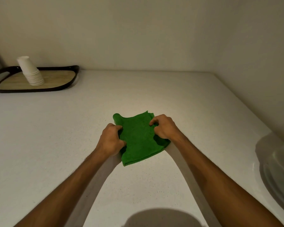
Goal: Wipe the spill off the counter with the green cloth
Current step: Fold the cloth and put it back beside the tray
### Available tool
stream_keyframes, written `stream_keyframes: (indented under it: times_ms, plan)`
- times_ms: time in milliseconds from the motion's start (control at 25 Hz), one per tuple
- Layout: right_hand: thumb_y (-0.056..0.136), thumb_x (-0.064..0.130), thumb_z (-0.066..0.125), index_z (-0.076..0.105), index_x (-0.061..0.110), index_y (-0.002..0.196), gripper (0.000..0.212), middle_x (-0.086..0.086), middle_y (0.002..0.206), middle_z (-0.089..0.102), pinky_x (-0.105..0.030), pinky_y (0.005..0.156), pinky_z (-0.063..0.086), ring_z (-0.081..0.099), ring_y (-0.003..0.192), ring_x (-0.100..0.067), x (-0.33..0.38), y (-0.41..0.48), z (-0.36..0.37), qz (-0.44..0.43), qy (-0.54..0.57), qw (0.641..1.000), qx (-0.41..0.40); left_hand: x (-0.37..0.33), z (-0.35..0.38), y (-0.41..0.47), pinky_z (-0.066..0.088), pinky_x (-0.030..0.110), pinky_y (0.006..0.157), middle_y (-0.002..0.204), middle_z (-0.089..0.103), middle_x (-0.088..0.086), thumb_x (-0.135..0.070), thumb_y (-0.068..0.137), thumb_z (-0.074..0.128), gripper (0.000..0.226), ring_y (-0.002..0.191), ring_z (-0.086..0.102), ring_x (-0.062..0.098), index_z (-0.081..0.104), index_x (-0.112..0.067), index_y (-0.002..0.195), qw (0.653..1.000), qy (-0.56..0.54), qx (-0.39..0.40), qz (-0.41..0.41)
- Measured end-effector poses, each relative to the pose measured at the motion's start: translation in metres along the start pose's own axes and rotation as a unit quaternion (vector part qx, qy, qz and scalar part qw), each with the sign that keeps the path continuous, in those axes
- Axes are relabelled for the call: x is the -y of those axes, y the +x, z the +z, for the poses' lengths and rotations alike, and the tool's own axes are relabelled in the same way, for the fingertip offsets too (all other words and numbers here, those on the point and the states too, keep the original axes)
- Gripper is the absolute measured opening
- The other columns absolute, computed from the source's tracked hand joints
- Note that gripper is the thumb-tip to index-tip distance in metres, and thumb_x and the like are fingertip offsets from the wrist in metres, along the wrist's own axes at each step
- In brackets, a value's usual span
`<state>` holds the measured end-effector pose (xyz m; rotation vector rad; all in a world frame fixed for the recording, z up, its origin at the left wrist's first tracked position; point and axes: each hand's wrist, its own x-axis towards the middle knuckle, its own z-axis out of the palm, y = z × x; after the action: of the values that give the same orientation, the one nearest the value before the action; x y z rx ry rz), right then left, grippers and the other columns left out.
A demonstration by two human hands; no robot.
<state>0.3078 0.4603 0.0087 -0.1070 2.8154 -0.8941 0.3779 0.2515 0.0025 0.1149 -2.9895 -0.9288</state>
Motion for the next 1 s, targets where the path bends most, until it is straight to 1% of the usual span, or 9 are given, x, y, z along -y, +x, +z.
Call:
stream_keyframes:
  times_ms: [80,160,400,560,760,840,920,1000]
  plan:
    - [0.089,-0.009,0.06,0.07,0.014,0.13,0.048,-0.009,0.142,0.062,-0.037,0.106,0.051,0.059,0.128,-0.028,0.003,0.002,-0.002,-0.011,0.001,1.0,0.003,-0.001,-0.009,0.003,0.04,0.024,0.079,0.119,0.054,0.014,-0.005,0.074,0.078,0.052,0.102,0.055,0.024,0.062,-0.002,0.123,1.0,0.011,-0.011,0.014]
    - [0.089,-0.008,0.061,0.069,0.013,0.132,0.049,-0.009,0.142,0.062,-0.035,0.106,0.05,0.06,0.127,-0.027,0.01,0.006,-0.003,-0.025,-0.001,1.0,-0.003,-0.001,-0.021,0.01,0.04,0.023,0.083,0.122,0.054,0.014,-0.002,0.076,0.076,0.057,0.107,0.055,0.028,0.058,-0.004,0.13,0.999,0.029,-0.025,0.025]
    - [0.088,-0.009,0.061,0.066,0.01,0.137,0.053,-0.011,0.145,0.059,-0.042,0.106,0.051,0.059,0.128,-0.029,0.051,0.039,0.004,-0.089,-0.029,0.994,-0.056,0.017,-0.066,0.057,0.043,0.026,0.087,0.126,0.052,0.013,-0.002,0.079,0.073,0.057,0.111,0.055,0.029,0.055,-0.004,0.134,0.994,0.079,-0.05,0.062]
    - [0.087,-0.012,0.06,0.068,0.005,0.133,0.049,-0.015,0.137,0.062,-0.044,0.094,0.057,0.063,0.118,-0.033,0.087,0.083,0.016,-0.114,-0.067,0.987,-0.088,0.042,-0.091,0.109,0.045,0.029,0.089,0.126,0.051,0.014,0.0,0.079,0.072,0.058,0.112,0.054,0.03,0.054,-0.003,0.135,0.992,0.095,-0.061,0.065]
    - [0.087,-0.012,0.059,0.072,-0.001,0.118,0.035,-0.015,0.123,0.06,-0.048,0.084,0.058,0.064,0.105,-0.035,0.135,0.161,0.04,-0.119,-0.105,0.98,-0.12,0.09,-0.115,0.195,0.046,0.035,0.094,0.129,0.049,0.016,0.002,0.079,0.069,0.058,0.114,0.052,0.032,0.053,-0.002,0.135,0.991,0.11,-0.057,0.059]
    - [0.086,-0.011,0.058,0.072,-0.004,0.112,0.03,-0.016,0.113,0.063,-0.045,0.076,0.059,0.065,0.098,-0.034,0.154,0.194,0.049,-0.132,-0.118,0.976,-0.127,0.112,-0.124,0.233,0.046,0.036,0.096,0.13,0.049,0.016,0.002,0.079,0.069,0.06,0.116,0.052,0.033,0.051,-0.001,0.136,0.991,0.105,-0.063,0.055]
    - [0.085,-0.012,0.056,0.073,-0.006,0.104,0.025,-0.017,0.105,0.066,-0.039,0.067,0.055,0.067,0.092,-0.034,0.173,0.231,0.057,-0.138,-0.124,0.974,-0.127,0.133,-0.136,0.274,0.045,0.036,0.097,0.131,0.048,0.018,0.004,0.077,0.068,0.063,0.117,0.051,0.034,0.051,0.0,0.137,0.989,0.112,-0.068,0.07]
    - [0.086,-0.011,0.055,0.073,-0.007,0.1,0.023,-0.018,0.102,0.068,-0.039,0.065,0.055,0.068,0.09,-0.034,0.192,0.266,0.063,-0.141,-0.121,0.974,-0.129,0.149,-0.148,0.314,0.044,0.037,0.098,0.131,0.048,0.019,0.005,0.076,0.067,0.063,0.118,0.05,0.036,0.051,0.0,0.137,0.988,0.116,-0.068,0.081]
